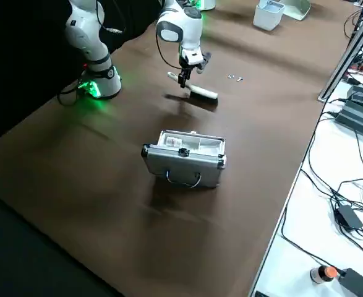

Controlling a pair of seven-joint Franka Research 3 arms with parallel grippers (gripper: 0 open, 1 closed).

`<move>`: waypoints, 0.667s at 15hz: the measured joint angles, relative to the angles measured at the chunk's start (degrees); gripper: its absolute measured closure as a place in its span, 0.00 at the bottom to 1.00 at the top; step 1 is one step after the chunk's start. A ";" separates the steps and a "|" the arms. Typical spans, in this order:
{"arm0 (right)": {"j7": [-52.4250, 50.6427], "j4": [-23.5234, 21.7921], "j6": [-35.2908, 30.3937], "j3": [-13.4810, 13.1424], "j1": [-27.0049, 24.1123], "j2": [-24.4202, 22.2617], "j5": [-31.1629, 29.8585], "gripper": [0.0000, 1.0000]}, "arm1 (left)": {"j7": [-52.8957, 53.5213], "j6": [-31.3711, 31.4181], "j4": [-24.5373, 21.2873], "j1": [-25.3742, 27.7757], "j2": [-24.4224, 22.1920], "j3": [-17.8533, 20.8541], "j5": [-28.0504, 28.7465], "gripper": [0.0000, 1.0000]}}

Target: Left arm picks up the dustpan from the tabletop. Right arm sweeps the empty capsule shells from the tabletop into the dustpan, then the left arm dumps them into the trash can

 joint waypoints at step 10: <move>0.98 -0.48 -0.06 -0.01 1.14 0.03 0.00 0.43 | -0.16 -8.20 1.51 0.53 -8.58 -3.79 -2.37 0.67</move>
